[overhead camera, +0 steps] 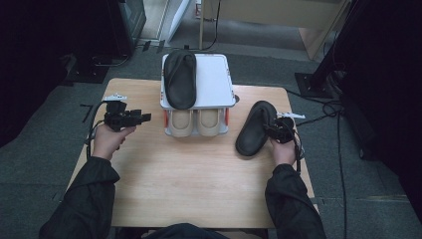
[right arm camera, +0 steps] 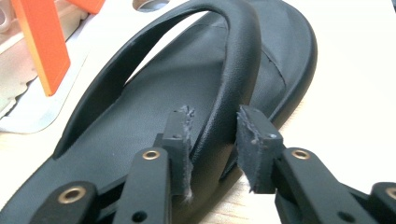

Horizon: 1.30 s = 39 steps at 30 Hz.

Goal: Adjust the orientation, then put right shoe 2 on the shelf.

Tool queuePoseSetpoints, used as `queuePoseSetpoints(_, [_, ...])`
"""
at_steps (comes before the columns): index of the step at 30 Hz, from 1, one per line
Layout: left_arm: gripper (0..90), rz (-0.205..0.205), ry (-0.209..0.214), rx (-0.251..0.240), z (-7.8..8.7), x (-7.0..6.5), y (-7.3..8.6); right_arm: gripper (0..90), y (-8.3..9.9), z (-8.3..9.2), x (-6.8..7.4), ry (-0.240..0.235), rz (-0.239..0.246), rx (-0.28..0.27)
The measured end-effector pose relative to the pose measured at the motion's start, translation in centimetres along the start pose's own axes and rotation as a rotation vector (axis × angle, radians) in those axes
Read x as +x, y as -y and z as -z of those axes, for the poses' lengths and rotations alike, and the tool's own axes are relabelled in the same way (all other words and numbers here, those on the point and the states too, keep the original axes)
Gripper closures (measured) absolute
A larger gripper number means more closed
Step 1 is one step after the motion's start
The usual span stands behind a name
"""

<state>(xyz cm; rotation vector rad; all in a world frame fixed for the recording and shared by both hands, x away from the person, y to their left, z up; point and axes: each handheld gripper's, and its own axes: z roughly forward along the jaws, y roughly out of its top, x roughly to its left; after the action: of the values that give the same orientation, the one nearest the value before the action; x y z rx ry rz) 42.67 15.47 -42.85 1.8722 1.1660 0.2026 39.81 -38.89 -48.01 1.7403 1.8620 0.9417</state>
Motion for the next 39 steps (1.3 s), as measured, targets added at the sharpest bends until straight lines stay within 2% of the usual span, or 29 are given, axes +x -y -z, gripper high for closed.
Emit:
queuePoseSetpoints(7, [44.0,0.002,-0.002,-0.001,0.0,0.0,0.0,75.3,-0.1,0.1,0.1,-0.01,0.045,-0.006])
queuePoseSetpoints(11, [44.1,0.001,-0.003,0.001,0.0,0.1,0.0,76.5,-0.2,0.1,0.0,-0.032,0.049,-0.011])
queuePoseSetpoints(14, [44.0,0.0,-0.004,0.005,0.0,0.1,0.0,74.8,-0.1,0.1,-0.3,-0.043,0.048,-0.017])
queuePoseSetpoints(17, [44.0,-0.004,-0.007,0.012,0.0,0.1,0.1,66.6,0.1,-0.3,-0.5,-0.063,0.024,-0.008])
queuePoseSetpoints(20, [44.0,-0.004,-0.007,0.009,0.1,0.1,0.2,60.9,0.2,-0.9,-0.4,-0.053,0.038,0.014])
queuePoseSetpoints(22, [44.1,-0.002,-0.009,0.008,0.2,0.1,0.3,61.1,0.2,-1.1,-0.4,-0.043,0.042,0.004])
queuePoseSetpoints(27, [44.0,0.003,-0.012,0.009,0.3,0.3,0.5,67.0,0.0,-1.4,-0.7,-0.032,0.037,0.01])
queuePoseSetpoints(29, [44.0,0.002,-0.013,0.007,0.4,0.3,0.5,75.3,-0.2,-1.3,-0.7,-0.019,0.052,0.01])
queuePoseSetpoints(32, [44.0,0.002,-0.014,0.006,0.5,0.3,0.5,75.5,-0.3,-1.3,-0.5,-0.002,0.057,0.015])
queuePoseSetpoints(35, [44.0,0.004,-0.013,0.008,0.4,0.3,0.6,75.8,-0.4,-1.3,-0.5,-0.004,0.037,0.022])
queuePoseSetpoints(38, [44.0,0.005,-0.014,0.004,0.4,0.3,0.6,75.7,-0.8,-1.1,-0.2,-0.009,-0.018,0.045])
queuePoseSetpoints(39, [44.1,0.006,-0.013,0.003,0.4,0.3,0.6,75.7,-0.9,-1.0,-0.1,-0.009,-0.022,0.049])
